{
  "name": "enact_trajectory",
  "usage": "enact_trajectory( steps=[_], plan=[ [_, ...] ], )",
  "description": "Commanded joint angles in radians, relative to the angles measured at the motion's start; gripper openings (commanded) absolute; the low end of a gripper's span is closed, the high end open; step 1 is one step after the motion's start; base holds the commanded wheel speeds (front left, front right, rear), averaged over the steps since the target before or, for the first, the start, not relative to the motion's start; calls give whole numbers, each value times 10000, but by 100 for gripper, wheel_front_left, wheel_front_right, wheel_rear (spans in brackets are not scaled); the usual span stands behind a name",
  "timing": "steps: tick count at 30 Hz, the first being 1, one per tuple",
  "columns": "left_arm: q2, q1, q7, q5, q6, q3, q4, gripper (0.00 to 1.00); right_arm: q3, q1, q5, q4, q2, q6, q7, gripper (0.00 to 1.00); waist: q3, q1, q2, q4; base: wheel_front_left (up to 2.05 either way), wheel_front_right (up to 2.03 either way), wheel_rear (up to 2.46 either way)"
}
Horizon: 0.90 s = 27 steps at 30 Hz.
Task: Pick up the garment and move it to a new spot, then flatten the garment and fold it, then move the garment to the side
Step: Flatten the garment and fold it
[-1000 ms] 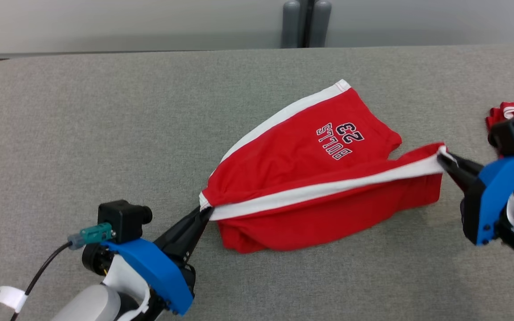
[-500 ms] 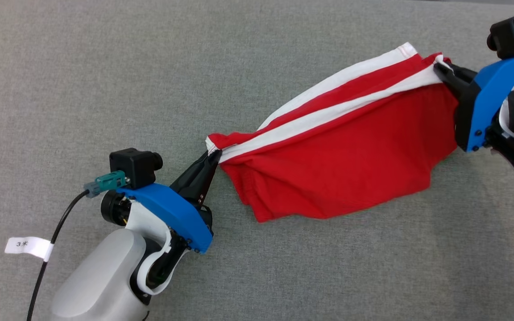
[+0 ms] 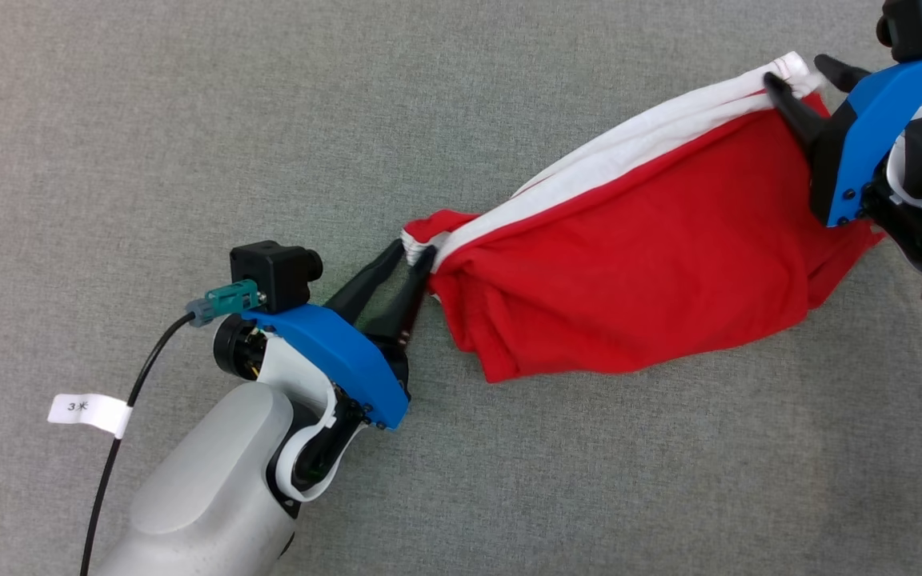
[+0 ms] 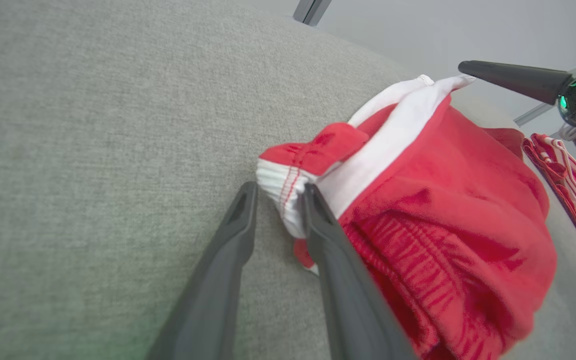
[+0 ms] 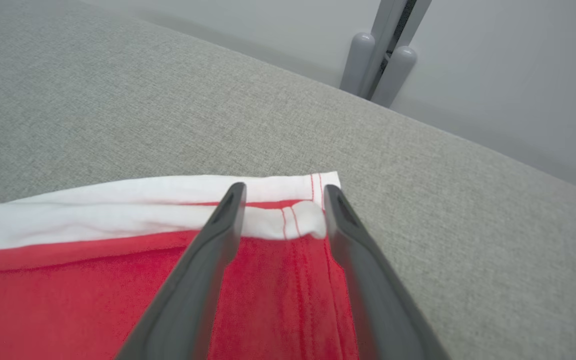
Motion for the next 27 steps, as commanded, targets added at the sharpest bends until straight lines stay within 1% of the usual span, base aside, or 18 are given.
enact_trajectory(
  steps=[1, 4, 8, 13, 16, 20, 27],
  plan=[
    [-56, -127, -57, -37, -74, -39, 57, 100, 52, -191, 47, 103, 27, 1, -197, 100, -23, -2, 0, 0, 0, 0, 0],
    [-97, -70, -224, -74, -117, -56, 120, 100, 92, -206, 118, 358, 6, -1, -752, 100, -144, -2, 0, 13, 0, 0, 0],
    [-209, 246, -915, -85, -153, 112, 270, 100, 22, 167, 268, 620, 19, 1, -1539, 100, -437, -2, 0, 43, 0, 0, 0],
    [-169, 533, -2044, 192, -105, 327, 608, 100, -9, 718, 541, 727, -139, 1, -1956, 100, -904, -2, 0, -19, 0, 0, 0],
    [-106, 693, -2614, 481, -154, 568, 714, 100, -145, 1116, 561, 835, -182, 1, -2135, 100, -1162, -2, 0, -73, 0, 0, 0],
    [-43, 833, -2859, 1318, -123, 1167, 573, 100, -555, 1577, 712, 948, -46, 1, -2263, 100, -1341, -2, 0, -120, 0, 0, 0],
    [-576, 1350, -2863, 3630, -154, 3283, -339, 100, -1166, 2074, 785, 1226, 79, 1, -2417, 100, -1372, -2, 0, -3, 0, 0, 0]
  ],
)
